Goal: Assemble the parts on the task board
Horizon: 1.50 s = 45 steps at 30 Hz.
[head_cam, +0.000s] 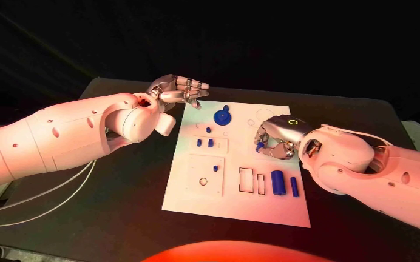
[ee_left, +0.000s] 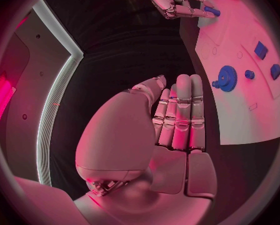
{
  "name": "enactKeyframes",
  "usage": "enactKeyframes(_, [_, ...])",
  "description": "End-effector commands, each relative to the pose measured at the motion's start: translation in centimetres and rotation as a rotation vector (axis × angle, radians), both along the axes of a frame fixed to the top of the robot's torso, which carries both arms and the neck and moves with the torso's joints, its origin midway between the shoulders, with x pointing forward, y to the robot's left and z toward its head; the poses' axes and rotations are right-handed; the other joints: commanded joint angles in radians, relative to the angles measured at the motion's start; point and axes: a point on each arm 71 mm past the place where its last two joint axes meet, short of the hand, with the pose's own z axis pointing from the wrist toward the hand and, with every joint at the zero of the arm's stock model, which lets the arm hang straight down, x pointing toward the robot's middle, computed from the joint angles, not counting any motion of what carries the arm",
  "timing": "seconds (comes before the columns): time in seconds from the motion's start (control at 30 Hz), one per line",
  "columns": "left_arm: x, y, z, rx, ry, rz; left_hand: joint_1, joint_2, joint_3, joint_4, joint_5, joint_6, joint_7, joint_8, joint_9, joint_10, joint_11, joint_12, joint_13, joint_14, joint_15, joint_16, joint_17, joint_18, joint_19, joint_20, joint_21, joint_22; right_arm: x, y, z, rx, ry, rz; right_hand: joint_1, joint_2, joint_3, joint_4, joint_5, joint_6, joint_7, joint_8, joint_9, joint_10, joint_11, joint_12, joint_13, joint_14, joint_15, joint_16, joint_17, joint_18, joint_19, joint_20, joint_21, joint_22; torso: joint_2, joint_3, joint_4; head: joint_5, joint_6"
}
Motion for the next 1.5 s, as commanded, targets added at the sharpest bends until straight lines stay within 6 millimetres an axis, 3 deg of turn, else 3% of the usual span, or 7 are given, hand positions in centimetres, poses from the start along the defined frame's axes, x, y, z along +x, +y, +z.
enactKeyframes(0.03, [-0.1,-0.2,0.1,-0.009,-0.001,-0.020,-0.005,0.006,-0.002,-0.006,0.001,-0.006,0.001,-0.002,-0.002,-0.007,0.000,0.007,-0.001,-0.004,0.000,-0.004,-0.002,0.013,-0.001,0.003,-0.007,-0.001,-0.2,0.1,0.7,0.043,-0.064,-0.005,0.018,0.014,0.017,-0.007,0.013,0.009,0.002,0.008,0.016,0.013,-0.002,0.001,0.002,0.049,-0.009,0.004,0.001,-0.007,0.010,-0.003,0.024,0.133,0.000,-0.0003,-0.0005,0.001,-0.001])
enactKeyframes(0.17, [0.0,-0.3,0.1,-0.009,-0.002,-0.021,-0.005,0.008,-0.001,-0.007,0.001,-0.007,0.001,-0.002,-0.002,-0.009,0.000,0.008,-0.001,-0.003,0.000,-0.004,-0.002,0.013,-0.001,0.003,-0.007,-0.001,-0.5,0.1,1.1,0.071,-0.082,0.000,0.013,0.007,0.031,-0.017,0.020,0.007,0.004,0.009,0.018,0.015,-0.001,-0.006,0.001,0.046,-0.008,-0.002,-0.010,-0.024,0.043,-0.003,0.109,0.167,-0.002,-0.0007,-0.0005,0.000,-0.001])
enactKeyframes(0.47, [0.1,-0.4,0.0,-0.010,-0.002,-0.022,-0.004,0.009,-0.001,-0.007,0.001,-0.007,0.001,-0.001,-0.002,-0.009,0.000,0.009,-0.001,-0.003,0.000,-0.004,-0.002,0.013,0.000,0.003,-0.007,-0.001,-2.3,0.4,2.8,0.138,-0.114,0.032,0.004,0.001,0.048,-0.025,0.025,0.004,0.007,0.009,0.021,0.017,0.001,-0.014,0.001,0.045,-0.007,-0.004,-0.014,-0.028,0.051,-0.003,0.129,0.176,-0.002,0.0000,-0.0008,0.007,0.006])
enactKeyframes(0.77, [0.1,-0.8,0.0,-0.013,-0.002,-0.029,-0.004,0.009,-0.001,-0.007,0.001,-0.007,0.001,-0.001,-0.002,-0.009,0.000,0.009,-0.001,-0.003,0.000,-0.004,-0.002,0.013,0.000,0.003,-0.007,-0.001,-4.8,3.4,4.0,0.211,-0.099,0.130,-0.002,-0.005,0.059,-0.031,0.034,0.004,0.008,0.010,0.023,0.020,0.002,-0.017,0.002,0.045,-0.007,-0.005,-0.016,-0.029,0.054,-0.003,0.137,0.181,-0.001,-0.0001,-0.0005,0.023,-0.001])
enactKeyframes(1.17, [0.2,-1.4,0.0,-0.018,-0.001,-0.042,-0.003,0.011,0.000,-0.008,0.001,-0.007,0.001,-0.001,-0.001,-0.010,0.000,0.010,-0.001,-0.003,0.000,-0.005,-0.003,0.013,0.000,0.003,-0.008,-0.002,-7.7,9.0,1.1,0.277,0.025,0.261,-0.004,-0.007,0.063,-0.033,0.036,0.004,0.008,0.011,0.024,0.021,0.002,-0.019,0.002,0.045,-0.006,-0.007,-0.020,-0.028,0.052,-0.003,0.133,0.180,0.001,-0.0020,0.0027,0.043,-0.010])
enactKeyframes(1.37, [0.2,-1.9,0.0,-0.021,0.000,-0.051,-0.003,0.011,0.000,-0.008,0.001,-0.007,0.001,-0.001,-0.001,-0.010,0.000,0.010,-0.001,-0.003,0.000,-0.005,-0.003,0.013,0.000,0.003,-0.008,-0.002,-7.5,10.1,-0.3,0.267,0.059,0.272,-0.005,-0.007,0.064,-0.034,0.037,0.003,0.009,0.011,0.024,0.021,0.002,-0.020,0.002,0.045,-0.006,-0.007,-0.020,-0.028,0.051,-0.003,0.131,0.180,0.001,-0.0040,0.0036,0.050,-0.015])
enactKeyframes(1.5, [0.2,-2.0,0.0,-0.021,0.000,-0.053,-0.003,0.011,0.000,-0.008,0.001,-0.007,0.001,-0.001,-0.001,-0.010,0.000,0.010,-0.001,-0.003,0.000,-0.005,-0.003,0.013,0.000,0.003,-0.008,-0.002,-7.4,10.5,-1.1,0.256,0.074,0.271,-0.006,-0.007,0.064,-0.034,0.037,0.003,0.009,0.011,0.025,0.021,0.002,-0.020,0.002,0.045,-0.006,-0.008,-0.021,-0.028,0.051,-0.003,0.130,0.180,0.001,-0.0020,0.0020,0.054,-0.017])
